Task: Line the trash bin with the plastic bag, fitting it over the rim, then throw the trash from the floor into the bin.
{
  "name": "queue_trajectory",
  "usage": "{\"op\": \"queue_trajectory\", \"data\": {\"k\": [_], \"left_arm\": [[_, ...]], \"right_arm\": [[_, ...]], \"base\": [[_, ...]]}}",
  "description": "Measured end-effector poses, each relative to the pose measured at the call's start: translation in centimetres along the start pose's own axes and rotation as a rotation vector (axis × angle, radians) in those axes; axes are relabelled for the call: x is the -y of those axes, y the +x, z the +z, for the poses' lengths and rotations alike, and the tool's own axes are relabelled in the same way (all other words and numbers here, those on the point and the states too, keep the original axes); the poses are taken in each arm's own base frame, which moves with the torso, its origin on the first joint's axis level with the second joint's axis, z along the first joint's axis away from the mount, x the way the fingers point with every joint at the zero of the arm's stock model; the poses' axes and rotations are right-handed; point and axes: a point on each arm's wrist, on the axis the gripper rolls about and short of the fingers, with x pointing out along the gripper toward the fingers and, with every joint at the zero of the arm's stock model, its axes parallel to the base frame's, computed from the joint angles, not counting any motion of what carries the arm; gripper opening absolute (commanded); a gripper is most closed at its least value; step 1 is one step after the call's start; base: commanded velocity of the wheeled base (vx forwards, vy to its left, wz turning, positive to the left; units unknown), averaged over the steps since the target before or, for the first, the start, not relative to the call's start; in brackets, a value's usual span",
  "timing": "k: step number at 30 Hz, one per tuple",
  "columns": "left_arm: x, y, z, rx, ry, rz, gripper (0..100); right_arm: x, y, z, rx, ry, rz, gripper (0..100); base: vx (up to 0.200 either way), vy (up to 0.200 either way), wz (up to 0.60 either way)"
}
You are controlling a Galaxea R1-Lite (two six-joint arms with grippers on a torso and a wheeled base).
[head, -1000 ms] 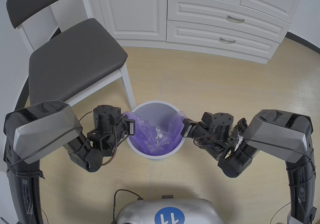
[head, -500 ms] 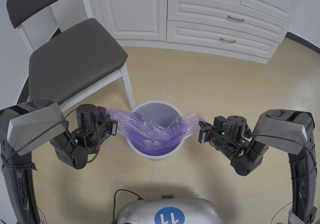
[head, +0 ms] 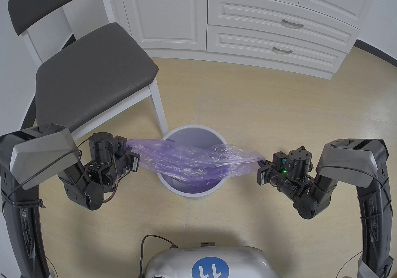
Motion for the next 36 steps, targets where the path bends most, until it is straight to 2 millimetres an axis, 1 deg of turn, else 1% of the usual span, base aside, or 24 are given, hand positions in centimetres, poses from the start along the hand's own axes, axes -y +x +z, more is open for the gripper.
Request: {"op": "queue_trajectory", "data": {"k": [9, 16, 22, 29, 36], "left_arm": [[-1.1, 0.4, -0.2, -0.002, 0.003, 0.022, 0], [-1.3, 0.3, -0.3, 0.009, -0.001, -0.013, 0], [-1.9, -0.1, -0.6, 0.013, -0.005, -0.063, 0], [-2.8, -1.2, -0.5, 0.01, -0.007, -0.12, 0], [-3.1, -2.1, -0.9, -0.005, 0.049, -0.15, 0]], "right_arm": [[0.8, -0.2, -0.4, -0.019, -0.026, -0.014, 0], [0.9, -0.7, -0.7, -0.039, -0.035, 0.015, 0], [1.4, -1.9, -0.5, -0.056, -0.071, 0.057, 0], [2.0, -3.9, 0.1, -0.077, -0.092, 0.122, 0], [2.2, -5.5, 0.2, -0.097, -0.133, 0.189, 0]], "base": [[0.0, 0.0, 0.0], [0.0, 0.0, 0.0], [0.0, 0.0, 0.0], [0.0, 0.0, 0.0], [0.0, 0.0, 0.0]]}}
